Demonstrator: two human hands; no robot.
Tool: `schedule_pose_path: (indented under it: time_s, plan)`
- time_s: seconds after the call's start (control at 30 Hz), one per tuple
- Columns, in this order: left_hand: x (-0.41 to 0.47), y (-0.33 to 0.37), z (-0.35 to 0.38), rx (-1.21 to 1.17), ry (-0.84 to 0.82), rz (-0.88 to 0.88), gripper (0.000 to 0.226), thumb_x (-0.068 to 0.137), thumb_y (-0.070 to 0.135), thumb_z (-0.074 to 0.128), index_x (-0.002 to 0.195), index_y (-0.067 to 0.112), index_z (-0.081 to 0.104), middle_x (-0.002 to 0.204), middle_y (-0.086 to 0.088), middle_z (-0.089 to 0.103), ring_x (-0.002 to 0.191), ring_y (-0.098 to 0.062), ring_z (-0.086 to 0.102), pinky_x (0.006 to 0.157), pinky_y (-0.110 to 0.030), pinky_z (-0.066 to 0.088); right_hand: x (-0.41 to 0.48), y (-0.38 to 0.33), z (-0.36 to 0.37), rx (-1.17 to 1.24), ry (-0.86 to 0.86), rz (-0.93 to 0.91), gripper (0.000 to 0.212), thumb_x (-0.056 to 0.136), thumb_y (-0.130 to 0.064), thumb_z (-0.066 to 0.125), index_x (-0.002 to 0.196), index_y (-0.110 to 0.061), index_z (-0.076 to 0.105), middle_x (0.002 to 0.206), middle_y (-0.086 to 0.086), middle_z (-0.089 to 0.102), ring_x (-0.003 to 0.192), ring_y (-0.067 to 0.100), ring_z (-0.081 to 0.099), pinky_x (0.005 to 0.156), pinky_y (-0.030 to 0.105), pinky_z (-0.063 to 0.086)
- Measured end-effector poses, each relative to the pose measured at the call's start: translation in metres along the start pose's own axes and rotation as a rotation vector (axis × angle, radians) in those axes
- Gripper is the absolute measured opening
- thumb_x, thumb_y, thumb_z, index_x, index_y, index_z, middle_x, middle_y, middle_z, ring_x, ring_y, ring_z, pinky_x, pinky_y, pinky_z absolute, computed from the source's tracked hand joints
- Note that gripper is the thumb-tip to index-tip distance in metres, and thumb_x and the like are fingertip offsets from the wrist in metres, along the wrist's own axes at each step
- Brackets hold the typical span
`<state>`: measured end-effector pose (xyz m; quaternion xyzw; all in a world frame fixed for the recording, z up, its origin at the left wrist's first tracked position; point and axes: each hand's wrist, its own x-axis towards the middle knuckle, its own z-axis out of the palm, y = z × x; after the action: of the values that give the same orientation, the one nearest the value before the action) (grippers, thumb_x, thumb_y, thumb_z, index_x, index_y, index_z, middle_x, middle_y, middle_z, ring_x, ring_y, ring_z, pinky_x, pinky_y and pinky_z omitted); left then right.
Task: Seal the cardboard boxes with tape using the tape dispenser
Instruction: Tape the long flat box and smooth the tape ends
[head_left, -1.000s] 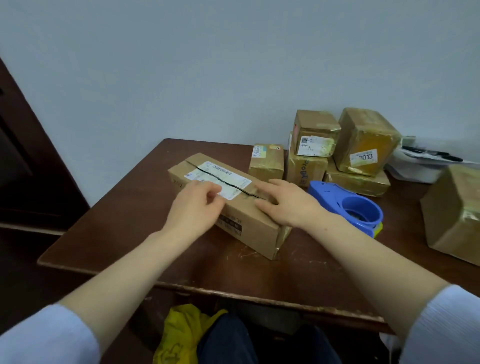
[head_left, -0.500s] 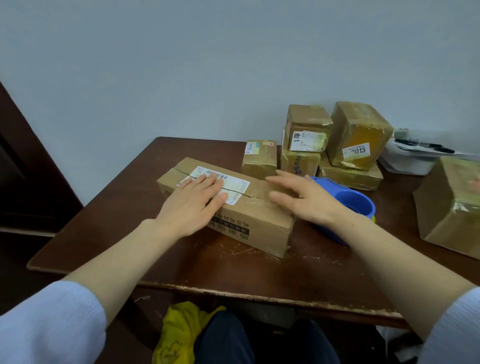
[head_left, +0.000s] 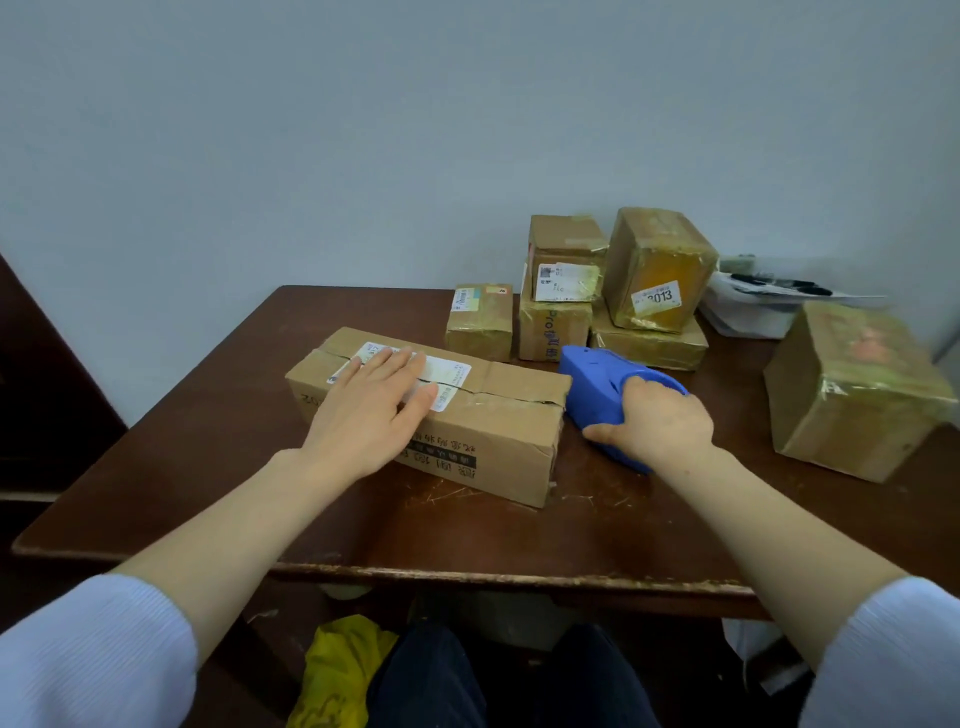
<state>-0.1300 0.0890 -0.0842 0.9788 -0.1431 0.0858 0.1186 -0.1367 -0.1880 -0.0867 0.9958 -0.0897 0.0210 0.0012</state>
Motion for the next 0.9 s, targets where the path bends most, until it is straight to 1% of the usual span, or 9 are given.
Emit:
schedule_pose_path:
  time_s: [0.07, 0.17, 0.3, 0.37, 0.5, 0.6, 0.67, 0.8, 0.9]
  plan:
    - [0.002, 0.007, -0.004, -0.026, 0.000, 0.000, 0.053, 0.101, 0.044, 0.023, 0.148, 0.020, 0.029, 0.157, 0.004, 0.021, 0.146, -0.010, 0.008, 0.118, -0.031, -0.001, 0.003, 0.003, -0.003, 0.062, -0.032, 0.001, 0.041, 0.087, -0.055, 0.055, 0.082, -0.016, 0.045, 0.071, -0.001, 0.048, 0.071, 0.018, 0.051, 0.061, 0.028, 0.035]
    - [0.005, 0.020, -0.011, -0.125, 0.020, -0.012, 0.049, 0.101, 0.042, 0.026, 0.142, 0.020, 0.042, 0.155, 0.003, 0.029, 0.145, -0.011, 0.014, 0.117, -0.032, 0.004, 0.011, 0.017, -0.004, 0.359, -0.051, 0.064, 0.045, 0.087, -0.040, 0.063, 0.065, -0.012, 0.036, 0.064, 0.004, 0.039, 0.057, 0.017, 0.040, 0.050, 0.030, 0.026]
    - [0.013, 0.052, -0.026, -0.432, 0.100, -0.070, 0.037, 0.101, 0.035, 0.034, 0.125, 0.020, 0.058, 0.132, 0.000, 0.055, 0.125, -0.015, 0.045, 0.099, -0.028, 0.035, 0.004, 0.041, -0.016, 1.064, 0.029, 0.173, 0.035, 0.078, -0.026, 0.075, 0.076, 0.005, 0.059, 0.072, 0.015, 0.055, 0.061, 0.024, 0.050, 0.058, 0.031, 0.033]
    - [0.021, 0.074, -0.033, -0.581, 0.130, -0.093, 0.032, 0.101, 0.028, 0.037, 0.117, 0.017, 0.063, 0.119, -0.003, 0.061, 0.112, -0.018, 0.051, 0.088, -0.028, 0.039, -0.006, 0.049, -0.028, 1.333, 0.058, 0.191, 0.034, 0.071, -0.020, 0.079, 0.081, 0.009, 0.063, 0.074, 0.012, 0.061, 0.061, 0.022, 0.055, 0.060, 0.030, 0.038]
    - [0.043, 0.113, -0.040, -0.894, 0.094, -0.193, 0.028, 0.098, 0.023, 0.042, 0.116, 0.017, 0.063, 0.114, 0.003, 0.061, 0.110, -0.016, 0.053, 0.098, -0.032, 0.043, -0.017, 0.059, -0.042, 1.686, 0.034, 0.224, 0.027, 0.057, -0.024, 0.077, 0.075, -0.007, 0.067, 0.080, 0.010, 0.068, 0.065, 0.023, 0.061, 0.069, 0.033, 0.045]
    - [0.054, 0.137, -0.045, -1.189, -0.034, -0.362, 0.033, 0.097, 0.028, 0.041, 0.120, 0.012, 0.057, 0.114, -0.004, 0.062, 0.102, -0.018, 0.056, 0.074, -0.029, 0.050, -0.023, 0.061, -0.050, 1.771, 0.045, 0.235, 0.026, 0.070, -0.033, 0.075, 0.080, -0.010, 0.069, 0.072, 0.003, 0.072, 0.063, 0.020, 0.064, 0.068, 0.033, 0.051]
    - [0.058, 0.144, -0.050, -1.303, -0.127, -0.465, 0.039, 0.095, 0.035, 0.040, 0.122, 0.010, 0.055, 0.113, -0.010, 0.061, 0.095, -0.020, 0.056, 0.060, -0.027, 0.046, -0.026, 0.060, -0.053, 1.782, 0.035, 0.230, 0.033, 0.063, -0.039, 0.075, 0.080, -0.012, 0.069, 0.067, 0.002, 0.071, 0.060, 0.019, 0.063, 0.067, 0.034, 0.051]
    - [0.058, 0.143, -0.055, -1.358, -0.293, -0.561, 0.062, 0.089, 0.057, 0.042, 0.118, 0.003, 0.056, 0.093, -0.014, 0.063, 0.065, -0.019, 0.054, 0.046, -0.023, 0.040, -0.026, 0.054, -0.053, 1.773, 0.001, 0.205, 0.043, 0.052, -0.042, 0.075, 0.079, -0.011, 0.069, 0.066, 0.003, 0.071, 0.057, 0.018, 0.064, 0.068, 0.034, 0.052]
    - [0.059, 0.139, -0.054, -1.321, -0.361, -0.532, 0.060, 0.083, 0.061, 0.051, 0.112, 0.010, 0.061, 0.080, -0.008, 0.064, 0.052, -0.014, 0.050, 0.041, -0.018, 0.036, -0.024, 0.049, -0.054, 1.749, -0.021, 0.184, 0.053, 0.045, -0.045, 0.079, 0.081, -0.008, 0.070, 0.073, 0.008, 0.072, 0.064, 0.024, 0.064, 0.073, 0.038, 0.051]
